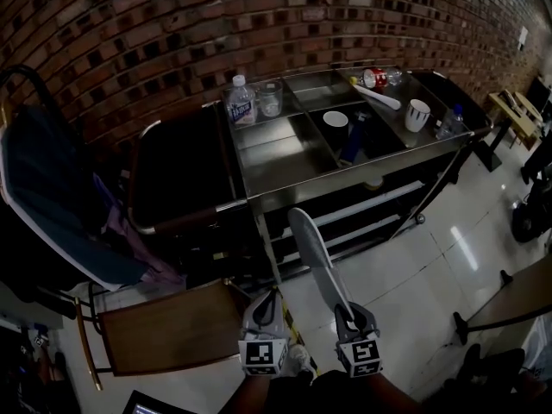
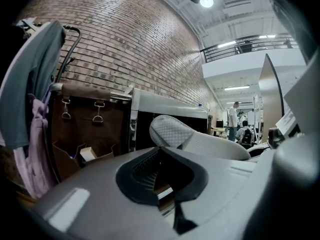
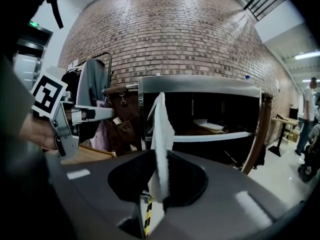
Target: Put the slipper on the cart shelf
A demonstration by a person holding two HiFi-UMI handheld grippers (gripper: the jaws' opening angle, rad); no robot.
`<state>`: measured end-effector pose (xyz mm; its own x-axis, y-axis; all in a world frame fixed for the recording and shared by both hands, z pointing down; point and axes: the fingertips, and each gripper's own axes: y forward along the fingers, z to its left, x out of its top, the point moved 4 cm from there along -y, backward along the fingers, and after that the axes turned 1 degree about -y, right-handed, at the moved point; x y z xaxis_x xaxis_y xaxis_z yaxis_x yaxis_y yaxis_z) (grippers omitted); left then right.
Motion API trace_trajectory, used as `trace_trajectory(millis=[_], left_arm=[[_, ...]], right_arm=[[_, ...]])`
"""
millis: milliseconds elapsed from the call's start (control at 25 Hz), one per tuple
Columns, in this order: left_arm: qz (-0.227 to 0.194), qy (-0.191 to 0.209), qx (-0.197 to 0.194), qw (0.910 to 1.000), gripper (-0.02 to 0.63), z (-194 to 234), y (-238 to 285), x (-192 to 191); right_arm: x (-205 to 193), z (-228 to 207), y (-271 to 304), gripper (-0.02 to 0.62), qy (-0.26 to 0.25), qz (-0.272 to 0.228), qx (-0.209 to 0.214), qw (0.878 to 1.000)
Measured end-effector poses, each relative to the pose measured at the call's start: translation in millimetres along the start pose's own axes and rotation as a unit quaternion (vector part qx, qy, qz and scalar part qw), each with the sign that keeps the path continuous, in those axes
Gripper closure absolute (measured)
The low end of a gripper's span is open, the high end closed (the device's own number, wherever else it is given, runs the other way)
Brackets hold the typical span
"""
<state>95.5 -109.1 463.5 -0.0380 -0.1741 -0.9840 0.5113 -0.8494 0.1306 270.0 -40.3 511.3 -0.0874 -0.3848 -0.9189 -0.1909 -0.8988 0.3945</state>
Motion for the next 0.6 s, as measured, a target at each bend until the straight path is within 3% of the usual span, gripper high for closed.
trace_trajectory(millis=[240,600], left_arm=[[-0.010,0.011,-0.022,0.9997,0.588,-12.4,25.2,13.4],[0.008,-0.002,-0.009,0.9999,0.588,-8.6,54.8,3.3]], right_arm=[[14.6,-19.7,20.1,0.537,0.024,0.014,-0.002,1.000],[38.4,-45.9,63.6,0.537,0.055,0.010,0.018,0.998]])
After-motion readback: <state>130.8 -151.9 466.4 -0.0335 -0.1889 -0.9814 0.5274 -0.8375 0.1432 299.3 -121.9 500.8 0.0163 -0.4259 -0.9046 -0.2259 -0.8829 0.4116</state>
